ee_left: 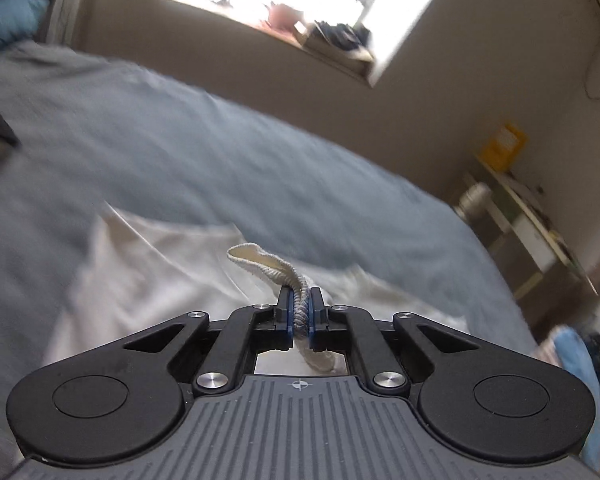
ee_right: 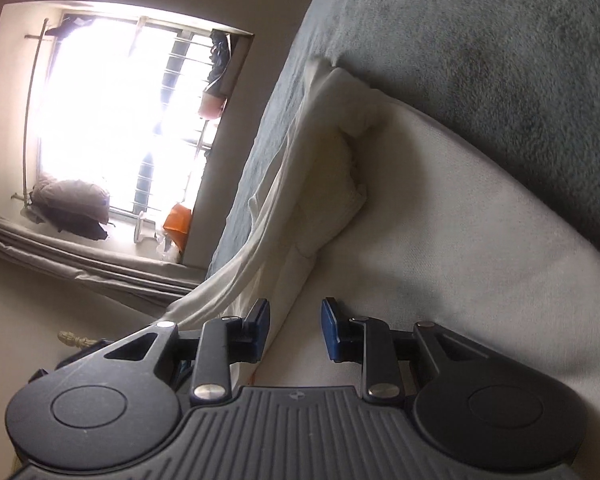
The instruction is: Fold clothes
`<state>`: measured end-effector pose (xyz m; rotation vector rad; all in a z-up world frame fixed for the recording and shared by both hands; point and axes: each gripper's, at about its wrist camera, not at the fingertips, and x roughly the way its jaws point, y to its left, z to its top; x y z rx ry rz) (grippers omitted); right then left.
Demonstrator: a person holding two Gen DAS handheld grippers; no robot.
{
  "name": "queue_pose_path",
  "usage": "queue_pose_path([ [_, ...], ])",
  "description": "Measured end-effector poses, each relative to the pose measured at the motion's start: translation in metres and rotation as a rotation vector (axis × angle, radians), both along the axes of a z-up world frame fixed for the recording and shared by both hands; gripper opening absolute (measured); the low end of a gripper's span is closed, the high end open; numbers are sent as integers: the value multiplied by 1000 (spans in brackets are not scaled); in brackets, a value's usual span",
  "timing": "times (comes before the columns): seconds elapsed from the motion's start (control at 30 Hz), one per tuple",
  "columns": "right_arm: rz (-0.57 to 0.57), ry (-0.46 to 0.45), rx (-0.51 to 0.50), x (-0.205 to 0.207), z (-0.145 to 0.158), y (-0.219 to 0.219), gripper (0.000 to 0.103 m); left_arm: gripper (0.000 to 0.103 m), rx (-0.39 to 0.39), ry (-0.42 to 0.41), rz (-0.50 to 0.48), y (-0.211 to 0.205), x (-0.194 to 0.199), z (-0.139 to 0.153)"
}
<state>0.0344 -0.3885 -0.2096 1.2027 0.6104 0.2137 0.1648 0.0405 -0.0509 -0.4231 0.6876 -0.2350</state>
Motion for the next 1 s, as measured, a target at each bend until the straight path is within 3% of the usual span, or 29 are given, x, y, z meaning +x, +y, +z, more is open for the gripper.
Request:
queue_pose_path([
  [0.2,0,0,-13,4,1,3,29,4,60,50,56,23,8,-6],
  [0.37,1,5,-16,5,1,3,29,5,117,88,41,26,1,-24],
  [0.87,26,23,-42,1,1,0,29,5,289,73,44,40,-12,-61],
  [1.0,33,26,-53,1,1,0,29,11,346,110,47,42,-9,-79],
])
